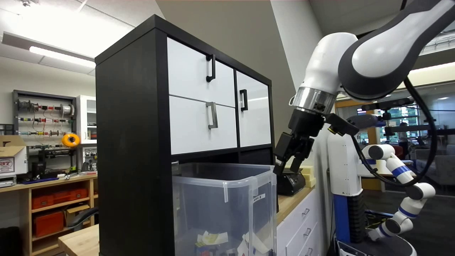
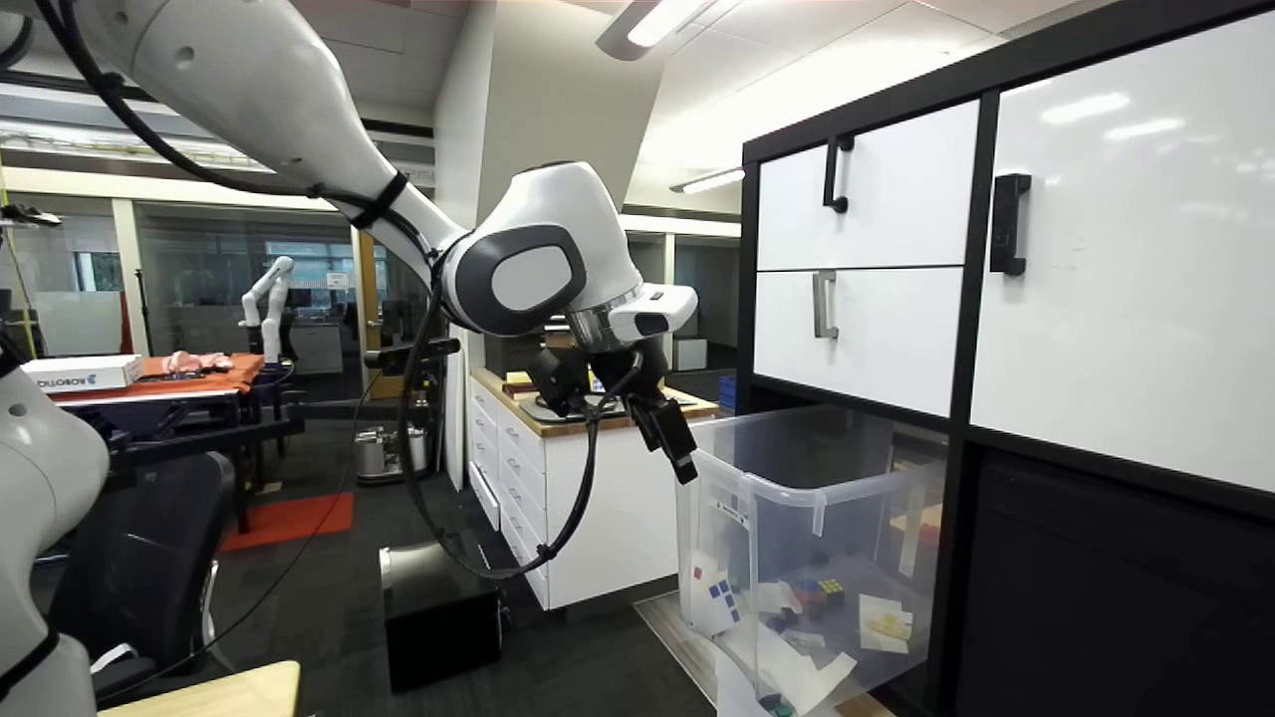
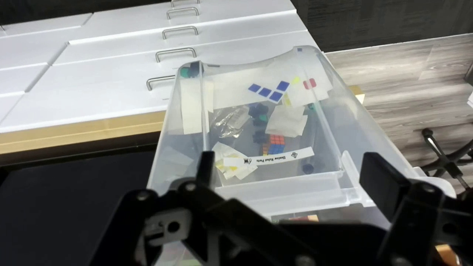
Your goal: Push the box into the cabinet
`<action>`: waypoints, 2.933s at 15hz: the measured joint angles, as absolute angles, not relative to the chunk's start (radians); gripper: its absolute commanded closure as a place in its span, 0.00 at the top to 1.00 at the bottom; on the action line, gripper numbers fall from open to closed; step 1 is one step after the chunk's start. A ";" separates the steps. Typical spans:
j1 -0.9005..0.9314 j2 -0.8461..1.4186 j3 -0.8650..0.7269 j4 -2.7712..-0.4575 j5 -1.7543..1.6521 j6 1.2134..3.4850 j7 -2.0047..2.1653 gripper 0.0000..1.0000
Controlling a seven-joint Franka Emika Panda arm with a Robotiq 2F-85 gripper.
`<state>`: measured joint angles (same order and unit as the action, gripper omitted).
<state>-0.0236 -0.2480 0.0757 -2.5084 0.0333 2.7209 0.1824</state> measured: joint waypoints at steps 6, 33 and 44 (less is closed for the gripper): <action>0.032 -0.191 0.030 -2.515 0.140 2.849 0.030 1.00; 0.078 0.164 0.022 -2.258 0.608 3.027 -0.401 0.01; 0.078 0.310 0.021 -2.069 0.603 3.033 -0.401 0.01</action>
<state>0.0778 0.3097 0.0209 -2.0690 0.6028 3.0328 -0.4011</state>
